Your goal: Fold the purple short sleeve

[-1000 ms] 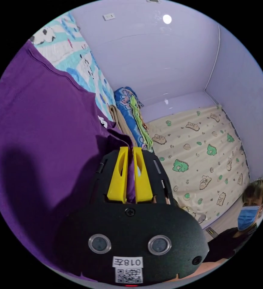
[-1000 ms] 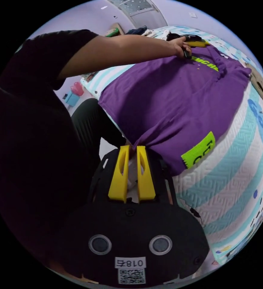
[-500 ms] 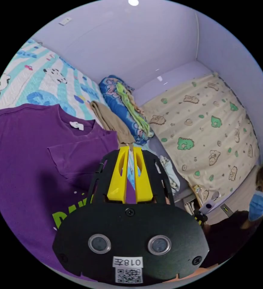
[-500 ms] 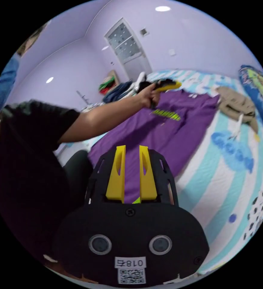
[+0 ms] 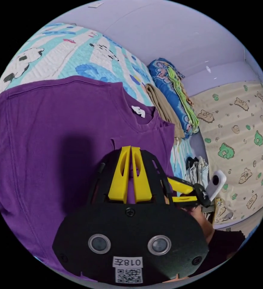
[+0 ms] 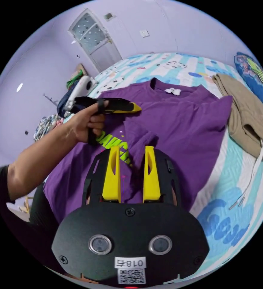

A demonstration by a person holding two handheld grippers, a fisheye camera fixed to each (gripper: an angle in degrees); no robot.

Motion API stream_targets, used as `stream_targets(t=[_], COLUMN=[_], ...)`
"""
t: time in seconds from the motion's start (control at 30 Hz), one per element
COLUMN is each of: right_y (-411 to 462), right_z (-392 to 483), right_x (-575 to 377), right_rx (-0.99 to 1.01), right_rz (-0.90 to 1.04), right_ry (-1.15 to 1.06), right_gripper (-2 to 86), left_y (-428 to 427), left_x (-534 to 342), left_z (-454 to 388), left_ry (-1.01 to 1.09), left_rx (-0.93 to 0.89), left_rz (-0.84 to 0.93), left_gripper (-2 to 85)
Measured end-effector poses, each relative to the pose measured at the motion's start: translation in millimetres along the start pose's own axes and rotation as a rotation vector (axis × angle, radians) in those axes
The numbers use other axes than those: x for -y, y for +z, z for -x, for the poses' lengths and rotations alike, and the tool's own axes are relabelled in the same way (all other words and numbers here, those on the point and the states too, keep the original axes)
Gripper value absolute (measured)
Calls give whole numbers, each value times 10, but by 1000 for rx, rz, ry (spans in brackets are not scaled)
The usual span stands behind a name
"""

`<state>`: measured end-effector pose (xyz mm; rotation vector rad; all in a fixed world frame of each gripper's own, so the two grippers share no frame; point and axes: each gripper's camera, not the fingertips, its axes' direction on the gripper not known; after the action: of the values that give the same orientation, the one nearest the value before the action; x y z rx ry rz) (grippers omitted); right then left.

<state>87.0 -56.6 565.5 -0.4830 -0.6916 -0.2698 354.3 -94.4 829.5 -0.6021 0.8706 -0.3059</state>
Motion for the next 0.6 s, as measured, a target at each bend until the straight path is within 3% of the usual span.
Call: stream_targets(t=[0.17, 0.37, 0.47, 0.6], right_y=[33, -189, -315, -276], right_z=[979, 1336, 1465, 1775], right_x=[-254, -268, -58, 208], right_rx=[-102, -95, -27, 27], right_rz=[17, -44, -105, -148], right_ry=[-420, -432, -396, -406], right_gripper=[93, 90, 89, 87], left_y=[-79, -1136, -1953, -2642], left_x=[-207, -976, -1899, -3329], left_z=[181, -306, -459, -438], left_ry=[-46, 185, 252, 152], left_rx=[-88, -148, -40, 222], left_rz=[-56, -172, -189, -91], left_gripper=[-7, 23, 59, 96])
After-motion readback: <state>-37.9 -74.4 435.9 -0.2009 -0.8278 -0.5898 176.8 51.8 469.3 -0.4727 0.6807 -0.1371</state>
